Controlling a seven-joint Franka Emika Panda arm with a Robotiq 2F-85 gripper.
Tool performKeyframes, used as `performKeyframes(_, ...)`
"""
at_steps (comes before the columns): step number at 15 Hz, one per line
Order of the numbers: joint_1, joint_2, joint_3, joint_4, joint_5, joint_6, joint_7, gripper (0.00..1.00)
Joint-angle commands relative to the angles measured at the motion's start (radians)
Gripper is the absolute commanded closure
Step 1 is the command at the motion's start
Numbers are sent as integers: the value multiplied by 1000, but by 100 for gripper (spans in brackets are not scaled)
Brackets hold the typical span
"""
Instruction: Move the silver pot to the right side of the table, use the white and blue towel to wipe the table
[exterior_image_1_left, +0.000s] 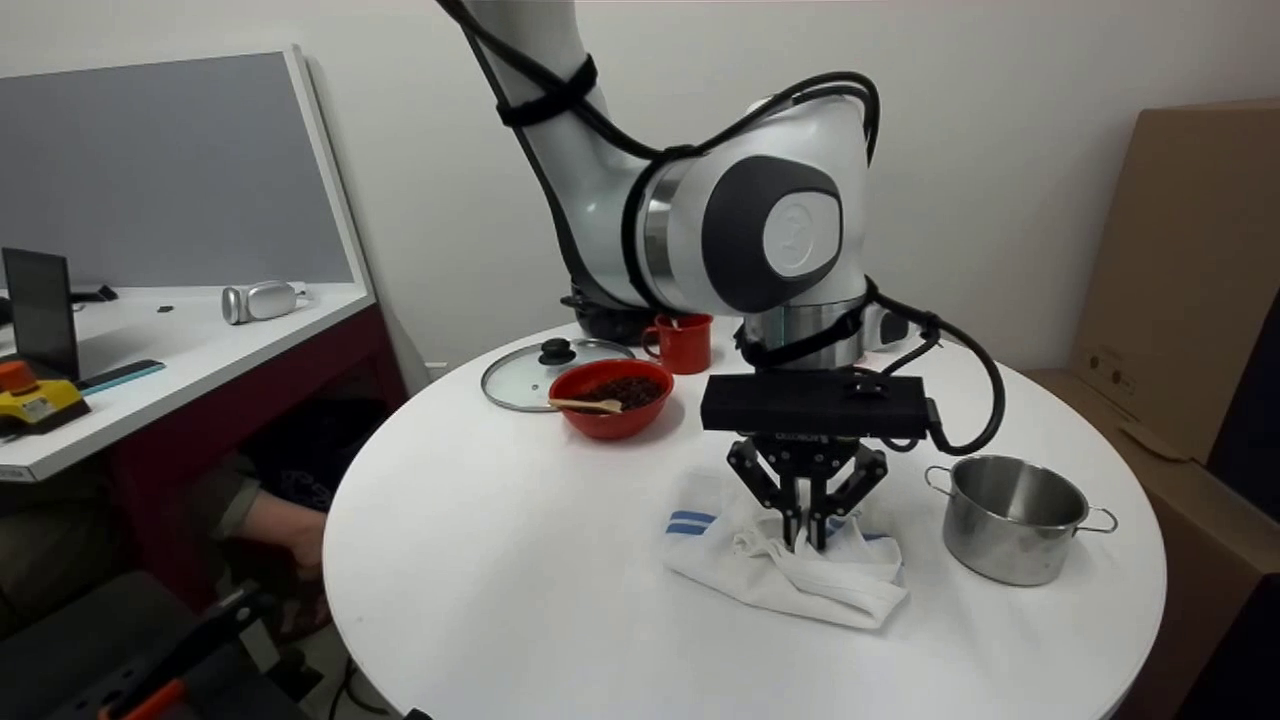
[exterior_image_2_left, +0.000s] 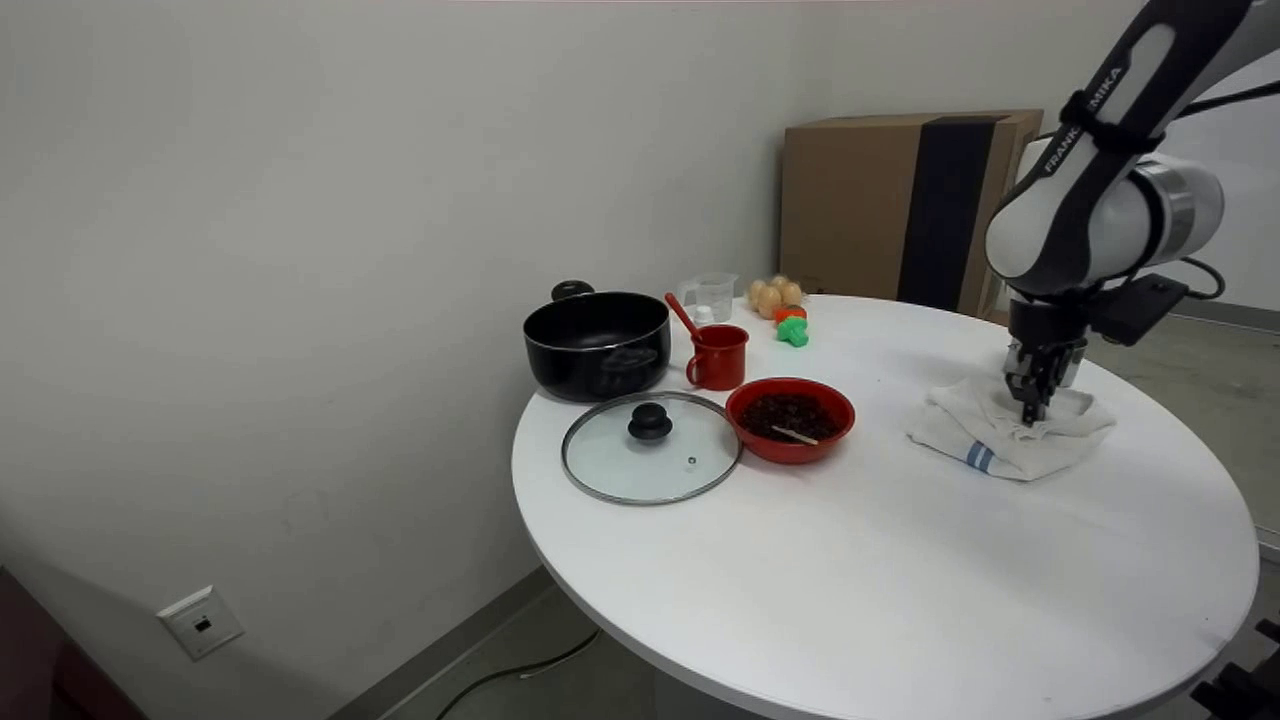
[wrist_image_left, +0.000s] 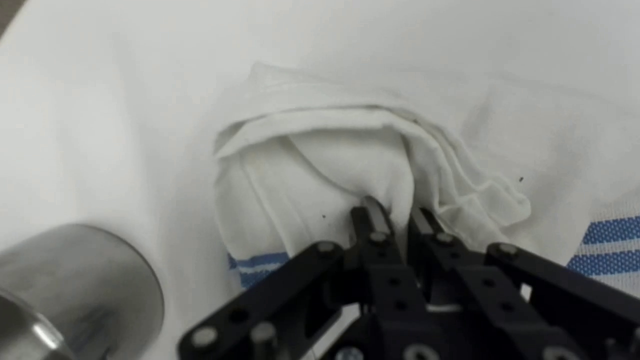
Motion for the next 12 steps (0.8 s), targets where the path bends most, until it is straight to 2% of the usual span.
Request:
performKeyframes(1,10,50,14,91,-15,-59,15,97)
performKeyframes(7,34,61,32,174,-20,-96,25,97)
performKeyframes(12,133,75,39,151,-78,-84,68,97)
